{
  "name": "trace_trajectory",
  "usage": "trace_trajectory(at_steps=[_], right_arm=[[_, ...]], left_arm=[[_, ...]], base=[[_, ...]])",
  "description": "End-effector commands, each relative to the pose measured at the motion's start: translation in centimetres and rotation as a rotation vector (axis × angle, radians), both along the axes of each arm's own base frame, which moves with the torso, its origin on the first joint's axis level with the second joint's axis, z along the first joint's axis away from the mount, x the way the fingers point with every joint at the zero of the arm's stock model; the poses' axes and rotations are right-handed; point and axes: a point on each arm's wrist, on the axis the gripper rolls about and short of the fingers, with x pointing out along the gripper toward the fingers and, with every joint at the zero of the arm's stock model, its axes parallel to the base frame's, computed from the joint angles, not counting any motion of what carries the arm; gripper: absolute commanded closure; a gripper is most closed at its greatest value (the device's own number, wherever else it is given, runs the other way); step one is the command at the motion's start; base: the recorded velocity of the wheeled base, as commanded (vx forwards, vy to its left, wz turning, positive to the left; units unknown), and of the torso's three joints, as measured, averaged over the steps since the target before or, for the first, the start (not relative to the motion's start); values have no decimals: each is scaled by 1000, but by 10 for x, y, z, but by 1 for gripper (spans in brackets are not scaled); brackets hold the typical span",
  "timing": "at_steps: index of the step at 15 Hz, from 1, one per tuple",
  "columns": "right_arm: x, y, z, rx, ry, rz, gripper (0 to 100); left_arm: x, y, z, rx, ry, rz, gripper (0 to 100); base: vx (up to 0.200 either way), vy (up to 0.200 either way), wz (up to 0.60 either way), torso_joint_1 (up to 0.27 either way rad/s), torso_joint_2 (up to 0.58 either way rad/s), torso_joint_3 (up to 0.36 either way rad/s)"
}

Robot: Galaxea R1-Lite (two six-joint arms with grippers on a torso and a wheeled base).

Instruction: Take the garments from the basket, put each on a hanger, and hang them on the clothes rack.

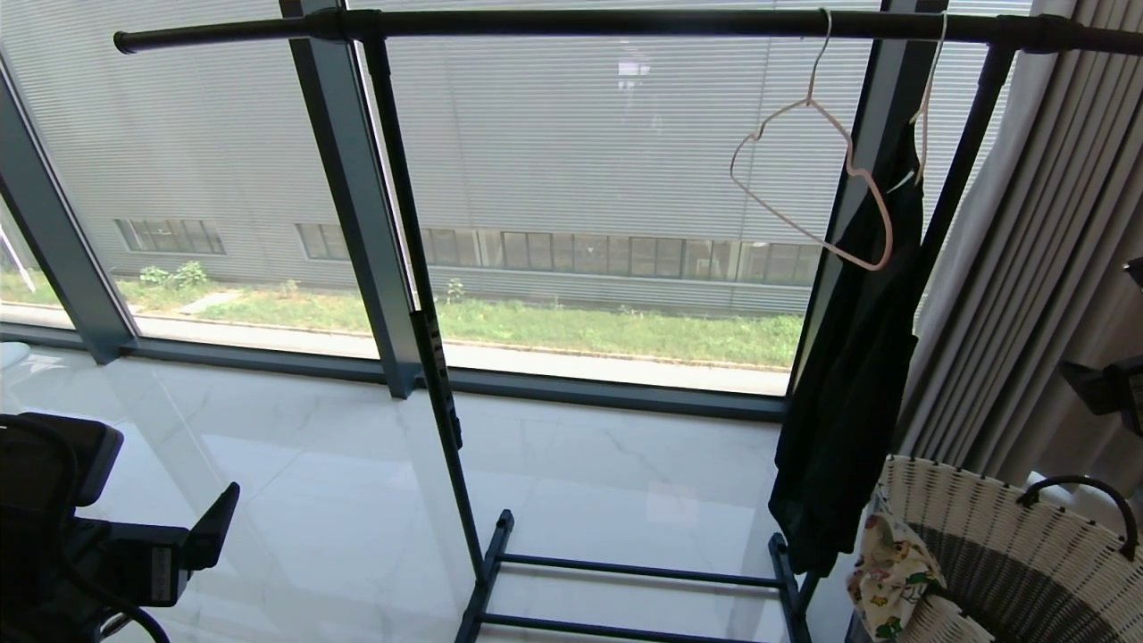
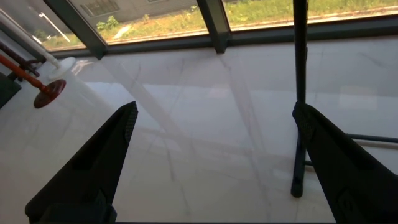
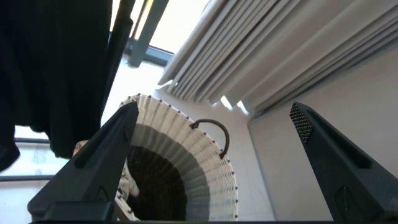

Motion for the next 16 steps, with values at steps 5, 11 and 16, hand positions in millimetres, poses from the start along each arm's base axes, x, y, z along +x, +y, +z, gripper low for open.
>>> trace_trajectory(at_steps=[5,11,16], right_arm=[[-33,-4,-29,-10,61,129,0],[-55,-8,-56,-9,121,169,0],[-48,-3,-62,-10,177,315,0]], left_arm=[[-5,1,-9,7,32,0,0],[-5,1,-8,5,29,-1,0],[-3,1,-8,0,29,0,0]], base=[[0,0,0,-43,133,85],[0,-167,0,-3,4,4],[160,-40,0,-2,3,5]])
